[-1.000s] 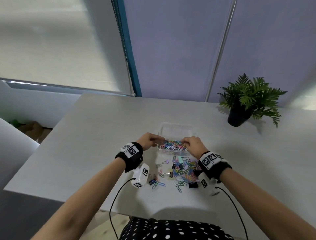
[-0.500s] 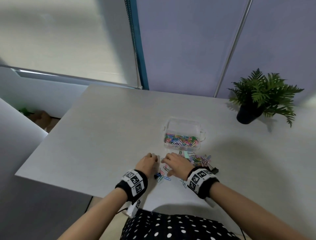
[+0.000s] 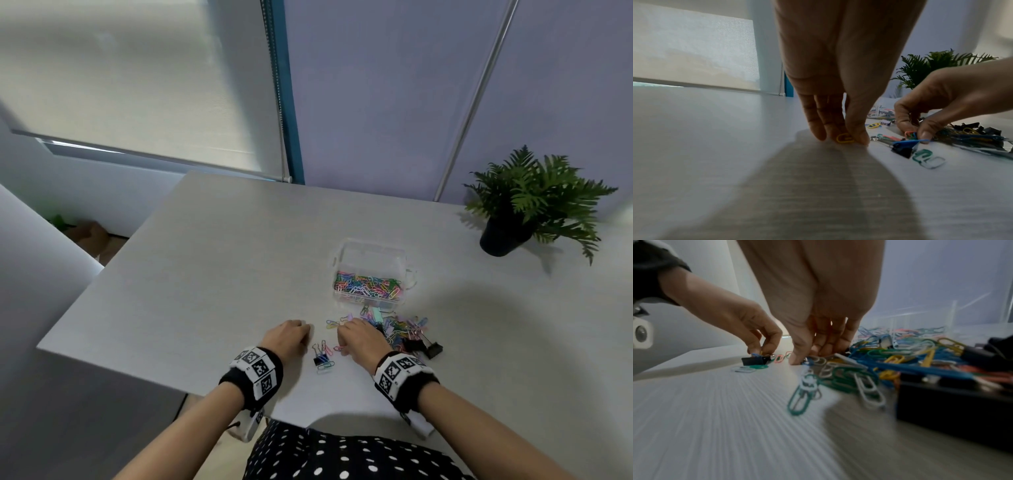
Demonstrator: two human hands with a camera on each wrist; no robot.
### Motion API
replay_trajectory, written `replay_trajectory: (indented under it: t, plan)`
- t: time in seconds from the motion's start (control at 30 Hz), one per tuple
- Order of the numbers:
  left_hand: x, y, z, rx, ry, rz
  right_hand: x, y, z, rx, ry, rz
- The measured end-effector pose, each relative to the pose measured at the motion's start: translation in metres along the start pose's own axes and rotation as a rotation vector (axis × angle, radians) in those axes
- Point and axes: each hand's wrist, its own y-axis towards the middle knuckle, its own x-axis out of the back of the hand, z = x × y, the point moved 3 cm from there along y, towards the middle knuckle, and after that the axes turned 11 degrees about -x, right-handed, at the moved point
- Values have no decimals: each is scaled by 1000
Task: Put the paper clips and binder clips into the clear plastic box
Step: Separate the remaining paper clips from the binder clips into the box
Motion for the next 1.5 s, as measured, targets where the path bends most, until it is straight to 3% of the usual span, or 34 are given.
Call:
replay_trajectory:
  t: [0.13, 0.33, 0.63, 0.77, 0.93, 1.07, 1.23, 1.33, 1.5]
  plan:
    - [4, -4, 0, -21, -101, -71, 2, -2, -6, -27, 123, -9]
    - [11, 20, -20, -97, -200, -125, 34, -3, -26, -199, 739, -153]
    - [7, 50, -41, -28, -201, -142, 81, 8, -59, -301, 938, -305]
    - [6, 50, -41, 4, -89, -111, 91, 23, -71, -352, 921, -366]
    - [5, 45, -42, -85, 102, -114, 91, 35, -79, -398, 888, -375]
    - [4, 39, -39, -95, 132, -82, 82, 27, -65, -246, 719, -341]
    - [21, 36, -24, -31, -128, -95, 51, -11, -49, -8, 341, -154]
    - [41, 43, -15, -21, -402, -182, 32, -40, -51, 30, 244, -73]
    - [82, 78, -20, -38, -574, -286, 9, -63, -44, 64, 41, -5]
